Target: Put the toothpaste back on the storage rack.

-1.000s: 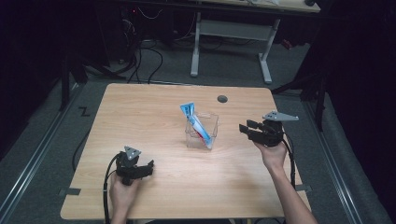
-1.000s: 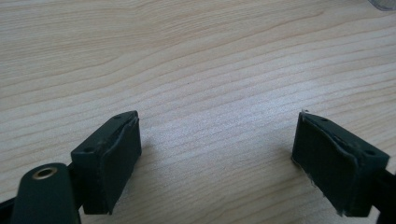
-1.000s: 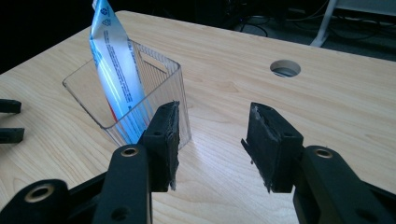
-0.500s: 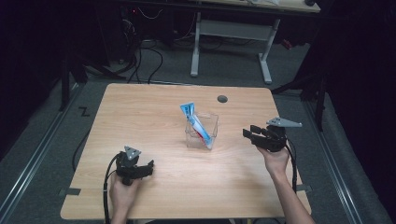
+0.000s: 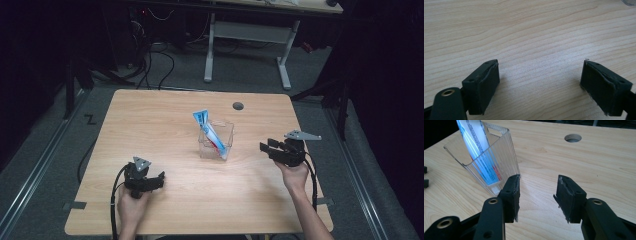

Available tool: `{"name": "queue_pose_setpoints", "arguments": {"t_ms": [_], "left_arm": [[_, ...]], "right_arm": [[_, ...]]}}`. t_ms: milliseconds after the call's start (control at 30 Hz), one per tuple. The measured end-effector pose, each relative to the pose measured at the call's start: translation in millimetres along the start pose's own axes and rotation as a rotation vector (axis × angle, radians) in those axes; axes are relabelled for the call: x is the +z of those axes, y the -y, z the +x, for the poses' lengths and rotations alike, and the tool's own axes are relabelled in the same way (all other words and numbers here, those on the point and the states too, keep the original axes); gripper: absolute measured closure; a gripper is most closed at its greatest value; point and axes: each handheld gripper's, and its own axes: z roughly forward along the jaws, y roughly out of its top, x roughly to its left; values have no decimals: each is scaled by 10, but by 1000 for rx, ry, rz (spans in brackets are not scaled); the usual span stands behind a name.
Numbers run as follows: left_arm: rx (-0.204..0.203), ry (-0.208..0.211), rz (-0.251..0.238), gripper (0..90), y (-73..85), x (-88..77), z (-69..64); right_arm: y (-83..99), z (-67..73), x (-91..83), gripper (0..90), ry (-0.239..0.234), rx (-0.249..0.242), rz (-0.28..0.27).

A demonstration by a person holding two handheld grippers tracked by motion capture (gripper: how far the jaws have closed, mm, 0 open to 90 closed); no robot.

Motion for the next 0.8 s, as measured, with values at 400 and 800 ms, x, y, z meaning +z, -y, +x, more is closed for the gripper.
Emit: {"name": "queue_pose_setpoints", "arguments": {"t_ms": [400, 800], "left_arm": [[0, 0, 0, 158, 0, 0, 0], [0, 0, 0, 158, 0, 0, -1]], "right_arm": [[162, -17, 69, 537, 26, 4, 34], [310, -14, 183, 537, 43, 1, 82]]}}
